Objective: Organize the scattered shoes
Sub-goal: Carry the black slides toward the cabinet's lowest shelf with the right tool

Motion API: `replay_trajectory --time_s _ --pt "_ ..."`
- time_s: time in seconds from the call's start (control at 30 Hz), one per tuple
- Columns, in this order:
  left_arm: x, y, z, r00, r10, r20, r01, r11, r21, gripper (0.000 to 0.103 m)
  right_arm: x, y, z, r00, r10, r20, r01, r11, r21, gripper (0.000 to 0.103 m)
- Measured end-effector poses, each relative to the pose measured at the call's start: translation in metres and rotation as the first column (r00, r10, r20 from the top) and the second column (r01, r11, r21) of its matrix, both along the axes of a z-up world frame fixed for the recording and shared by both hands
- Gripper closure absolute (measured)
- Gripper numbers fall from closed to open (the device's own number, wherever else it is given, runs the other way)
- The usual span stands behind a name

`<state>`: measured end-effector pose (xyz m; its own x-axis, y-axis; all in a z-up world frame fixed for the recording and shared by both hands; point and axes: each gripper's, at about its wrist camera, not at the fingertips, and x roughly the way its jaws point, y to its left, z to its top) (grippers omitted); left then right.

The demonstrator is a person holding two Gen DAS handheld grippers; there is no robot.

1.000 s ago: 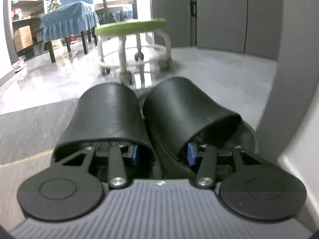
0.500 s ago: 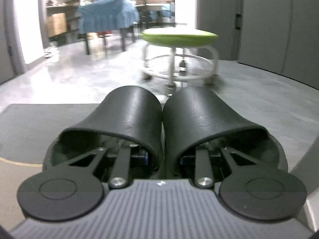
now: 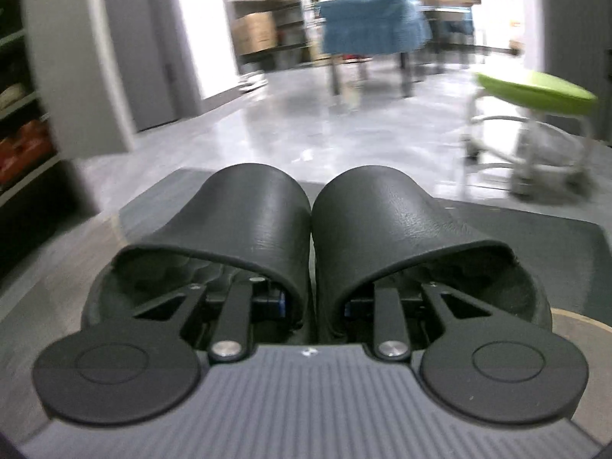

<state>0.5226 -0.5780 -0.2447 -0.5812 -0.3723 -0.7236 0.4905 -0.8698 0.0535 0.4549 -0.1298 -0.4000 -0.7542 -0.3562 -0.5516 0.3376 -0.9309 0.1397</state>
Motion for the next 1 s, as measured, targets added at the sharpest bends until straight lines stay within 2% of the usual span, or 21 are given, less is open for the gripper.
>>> replay_trajectory --time_s 0.17,0.43,0.83,1.0 --pt "0.016 -0.012 0.007 0.999 0.054 0.004 -0.054 0.998 0.032 0.002 0.009 -0.028 0.002 0.997 0.079 0.024 -0.079 0.996 -0.03 0.074" --pt "0.043 -0.027 0.031 0.987 0.156 -0.035 -0.156 0.988 0.017 0.002 0.018 -0.06 0.005 0.974 0.221 0.041 -0.221 0.975 -0.024 0.074" --pt "0.072 -0.033 0.063 0.966 0.25 -0.073 -0.249 0.968 0.023 0.002 0.034 -0.111 0.01 0.91 0.412 0.046 -0.411 0.911 -0.04 0.074" --pt "0.079 -0.037 0.072 0.944 0.318 -0.091 -0.317 0.948 0.021 0.001 0.038 -0.134 0.016 0.88 0.471 0.061 -0.47 0.882 -0.025 0.074"
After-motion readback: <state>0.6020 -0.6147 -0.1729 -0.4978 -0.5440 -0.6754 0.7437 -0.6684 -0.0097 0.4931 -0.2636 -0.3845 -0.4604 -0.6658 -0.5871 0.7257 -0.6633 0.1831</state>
